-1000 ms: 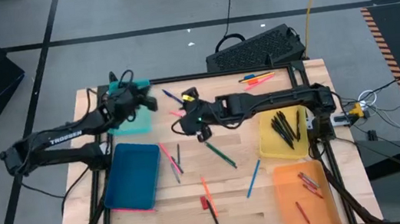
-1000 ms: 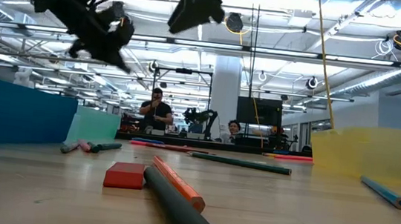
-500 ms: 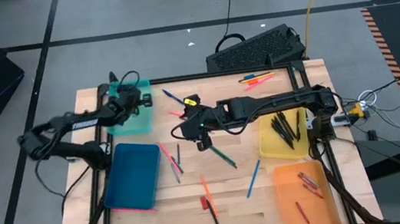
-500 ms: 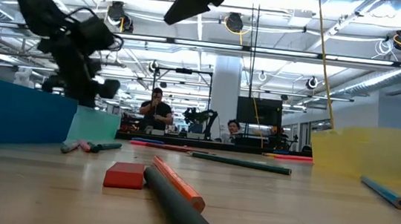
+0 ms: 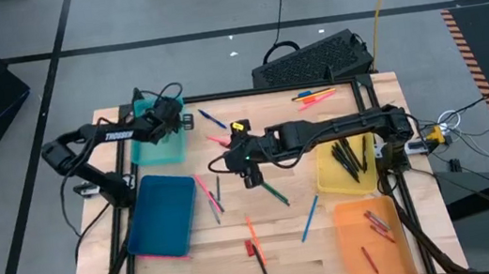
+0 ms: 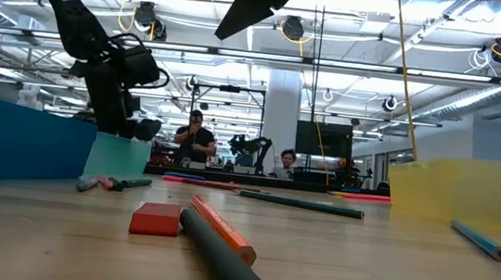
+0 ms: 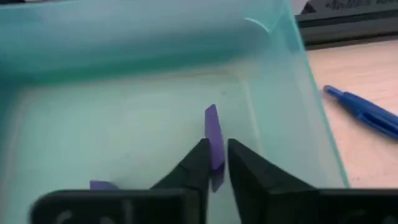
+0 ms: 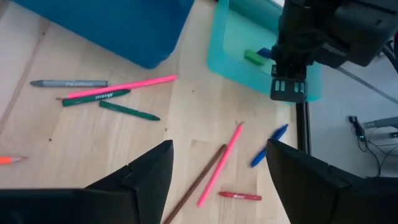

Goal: Sort crayons/erasers/pens/pencils in bins
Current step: Put the blue eraser into the light blue bin, then put the pink eraser into the light blue bin

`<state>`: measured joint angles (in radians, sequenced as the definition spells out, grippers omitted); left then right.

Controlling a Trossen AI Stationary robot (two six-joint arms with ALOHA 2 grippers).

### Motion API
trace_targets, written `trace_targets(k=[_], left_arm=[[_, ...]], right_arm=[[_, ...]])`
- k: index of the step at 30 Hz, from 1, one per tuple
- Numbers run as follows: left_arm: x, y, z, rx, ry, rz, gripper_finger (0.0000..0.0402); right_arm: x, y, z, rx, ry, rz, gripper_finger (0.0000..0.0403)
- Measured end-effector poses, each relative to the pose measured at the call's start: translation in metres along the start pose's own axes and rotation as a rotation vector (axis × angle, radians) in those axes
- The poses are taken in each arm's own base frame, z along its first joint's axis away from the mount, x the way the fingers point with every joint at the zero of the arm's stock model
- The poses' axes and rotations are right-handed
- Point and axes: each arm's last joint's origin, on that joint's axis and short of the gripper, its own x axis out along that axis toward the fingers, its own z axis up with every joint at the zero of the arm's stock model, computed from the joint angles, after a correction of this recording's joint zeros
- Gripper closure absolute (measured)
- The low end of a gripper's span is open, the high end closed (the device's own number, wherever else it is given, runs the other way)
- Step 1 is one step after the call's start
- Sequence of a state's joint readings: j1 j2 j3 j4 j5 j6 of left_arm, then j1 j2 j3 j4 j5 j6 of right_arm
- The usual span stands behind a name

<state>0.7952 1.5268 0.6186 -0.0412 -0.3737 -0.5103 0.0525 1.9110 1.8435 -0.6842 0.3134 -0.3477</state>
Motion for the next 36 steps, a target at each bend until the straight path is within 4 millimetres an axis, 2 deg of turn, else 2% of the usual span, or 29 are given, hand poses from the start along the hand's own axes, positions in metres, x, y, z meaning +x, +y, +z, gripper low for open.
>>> trace_targets(k=[4,7,10,14,18,21,24,30,36], left_arm=[[-0.005,-0.001,0.002,0.079,0.055,0.004,0.0276],[-0.023,-0.002,0.009,0.144,0.126,0.015,0.0233],[-0.06,-0.004,0.016,0.235,0.196,-0.024,0.0205],[-0.132,-0.005,0.007,0.372,0.23,-0.152,0.0195],[-0.198,0.004,-0.027,0.483,0.298,-0.404,0.0204],[-0.232,0.012,-0.057,0.55,0.361,-0.592,0.0216],[-0.258,0.011,-0.085,0.611,0.386,-0.771,0.0226],[-0.309,-0.011,-0.141,0.799,0.284,-1.108,0.0234],[-0.345,-0.026,-0.201,0.998,0.226,-1.228,0.0234]], right_arm=[[-0.001,0.003,0.0,-0.005,0.005,0.008,0.0153],[-0.005,0.007,0.001,-0.02,0.005,0.017,0.0153],[-0.011,0.013,0.004,-0.043,-0.012,0.024,0.0153],[-0.018,0.025,0.009,-0.067,-0.03,0.042,0.0153],[-0.026,0.045,0.014,-0.065,-0.05,0.069,0.0153],[-0.032,0.064,0.022,-0.065,-0.082,0.041,0.0153],[-0.039,0.087,0.026,-0.064,-0.089,-0.026,0.0153],[-0.059,0.122,0.036,0.146,-0.172,-0.002,0.0154],[-0.077,0.152,0.038,0.25,-0.212,0.028,0.0154]])
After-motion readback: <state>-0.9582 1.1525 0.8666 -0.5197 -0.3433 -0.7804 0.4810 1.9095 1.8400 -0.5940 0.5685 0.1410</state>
